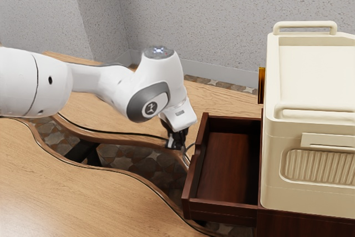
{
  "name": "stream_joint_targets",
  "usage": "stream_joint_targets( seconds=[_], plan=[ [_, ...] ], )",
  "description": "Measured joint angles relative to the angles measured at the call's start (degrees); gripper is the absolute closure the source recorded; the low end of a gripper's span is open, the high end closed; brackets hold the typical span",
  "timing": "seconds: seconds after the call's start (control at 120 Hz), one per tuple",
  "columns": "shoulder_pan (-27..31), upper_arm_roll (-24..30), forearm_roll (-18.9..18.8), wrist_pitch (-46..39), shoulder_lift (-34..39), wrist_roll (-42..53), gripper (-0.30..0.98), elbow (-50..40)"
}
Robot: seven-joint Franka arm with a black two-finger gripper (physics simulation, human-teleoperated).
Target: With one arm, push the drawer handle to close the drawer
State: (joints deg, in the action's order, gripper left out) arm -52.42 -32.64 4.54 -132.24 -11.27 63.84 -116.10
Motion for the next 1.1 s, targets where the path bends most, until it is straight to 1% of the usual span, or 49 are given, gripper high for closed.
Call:
stream_joint_targets(
  seconds=[0.167, 0.367, 0.733, 1.1],
  plan=[
    [-0.29, 0.24, 0.47, -1.53, -1.69, 0.45, 0.79, 1.27],
    [-0.48, 2.47, 1.69, -2.26, -1.95, 0.84, 0.79, 1.97],
    [-0.23, 5.05, 2.51, -4.18, -2.67, 1.15, 0.79, 2.97],
    [-0.2, 7.59, 6.22, -10.09, -3.19, 1.53, 0.79, 2.77]
  ],
)
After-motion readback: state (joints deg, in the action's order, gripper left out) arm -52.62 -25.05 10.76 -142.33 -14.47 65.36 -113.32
